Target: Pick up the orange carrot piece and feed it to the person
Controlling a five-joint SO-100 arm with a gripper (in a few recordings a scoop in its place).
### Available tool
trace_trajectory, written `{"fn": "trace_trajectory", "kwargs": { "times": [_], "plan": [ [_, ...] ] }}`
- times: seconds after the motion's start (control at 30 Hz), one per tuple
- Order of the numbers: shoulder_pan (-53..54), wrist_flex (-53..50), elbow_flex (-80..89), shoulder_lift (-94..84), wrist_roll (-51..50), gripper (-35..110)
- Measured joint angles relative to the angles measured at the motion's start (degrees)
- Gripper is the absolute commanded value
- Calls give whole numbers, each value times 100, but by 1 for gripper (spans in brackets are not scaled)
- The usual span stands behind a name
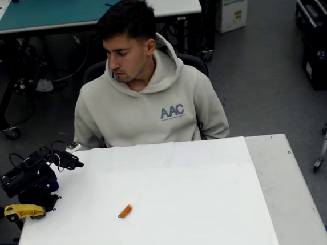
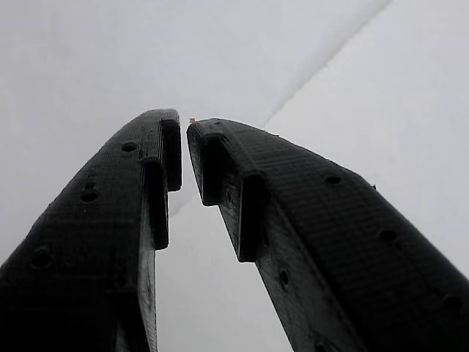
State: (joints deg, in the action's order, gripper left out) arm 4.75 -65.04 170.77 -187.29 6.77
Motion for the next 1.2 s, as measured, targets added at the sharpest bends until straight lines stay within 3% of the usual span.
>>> {"fn": "trace_trajectory", "kwargs": {
  "times": [0.2,1.2],
  "plan": [
    [-536,0,0,26,123,-2],
    [-527,0,0,26,123,-2]
  ]
}}
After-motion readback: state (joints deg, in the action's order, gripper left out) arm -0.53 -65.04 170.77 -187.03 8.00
